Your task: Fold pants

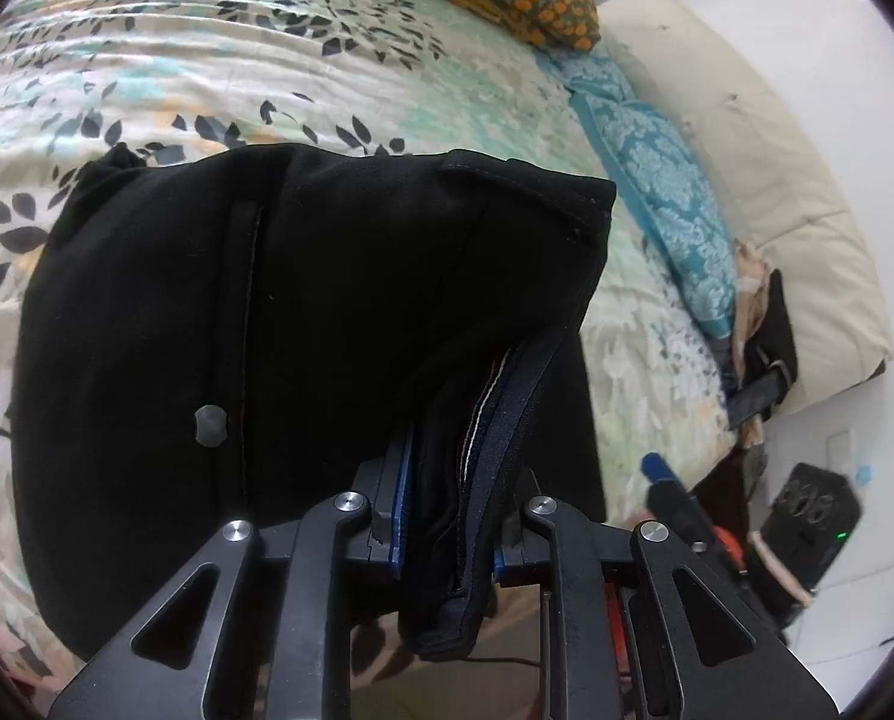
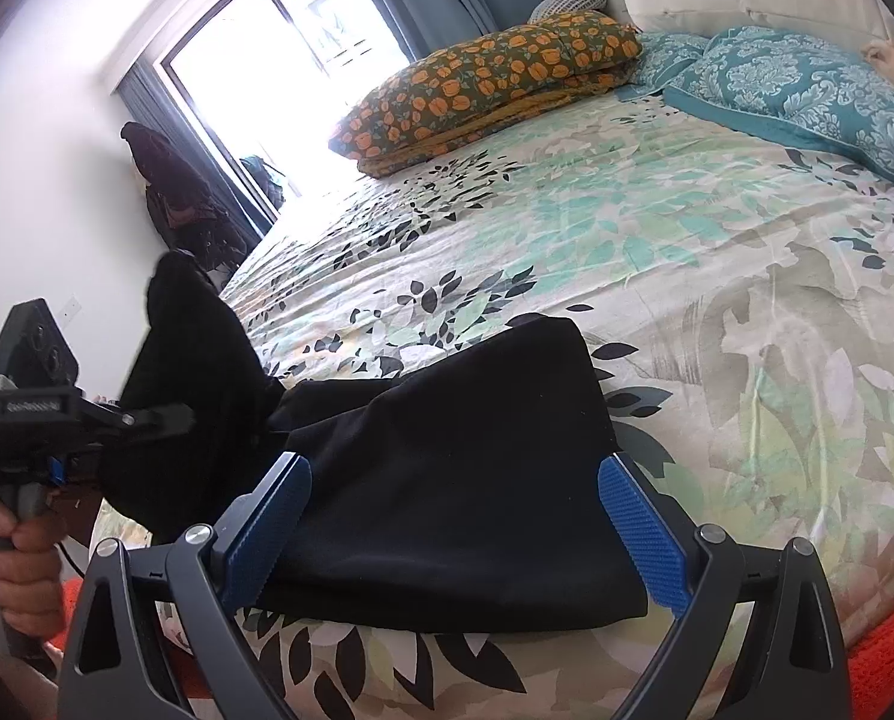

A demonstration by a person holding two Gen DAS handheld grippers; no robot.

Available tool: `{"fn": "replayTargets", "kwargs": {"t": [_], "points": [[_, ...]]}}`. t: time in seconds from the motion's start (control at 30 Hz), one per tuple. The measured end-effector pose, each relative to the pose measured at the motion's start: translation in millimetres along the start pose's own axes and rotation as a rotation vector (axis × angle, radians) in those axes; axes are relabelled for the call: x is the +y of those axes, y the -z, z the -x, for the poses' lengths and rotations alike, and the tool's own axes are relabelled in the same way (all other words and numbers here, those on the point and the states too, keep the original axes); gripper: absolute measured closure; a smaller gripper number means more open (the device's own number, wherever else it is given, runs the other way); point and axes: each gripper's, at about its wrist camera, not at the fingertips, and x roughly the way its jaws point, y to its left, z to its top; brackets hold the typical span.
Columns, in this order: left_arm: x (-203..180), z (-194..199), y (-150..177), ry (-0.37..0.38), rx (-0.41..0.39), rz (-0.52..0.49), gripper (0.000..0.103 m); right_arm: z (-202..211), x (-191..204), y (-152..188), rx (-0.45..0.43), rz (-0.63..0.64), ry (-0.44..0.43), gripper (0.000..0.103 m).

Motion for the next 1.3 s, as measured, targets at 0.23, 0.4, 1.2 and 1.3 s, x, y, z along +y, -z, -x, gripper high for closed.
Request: {"fn": "replayTargets", "kwargs": {"t": [0.23,0.4,1.2,1.3], "points": [[-21,19,7,0.126,-0.045,-0.092,0.028,11,-34,-4,-0.027,-0.198,-0.184,0.007],[16,95,8,0.063,-0.217,-0.062,0.018,-24,-16,-2,0.113,-0.221,-0.366,0.007],[152,111,67,-0.167,-0.311,0.233,0.019,-25,11,-55,0.271,-0.133,-0.338,0.084],[144,100,68,-0.176,-0.273,0.21,0.019,-48,-44,-26,0.357,-0.229,-0.217,0.083]]}}
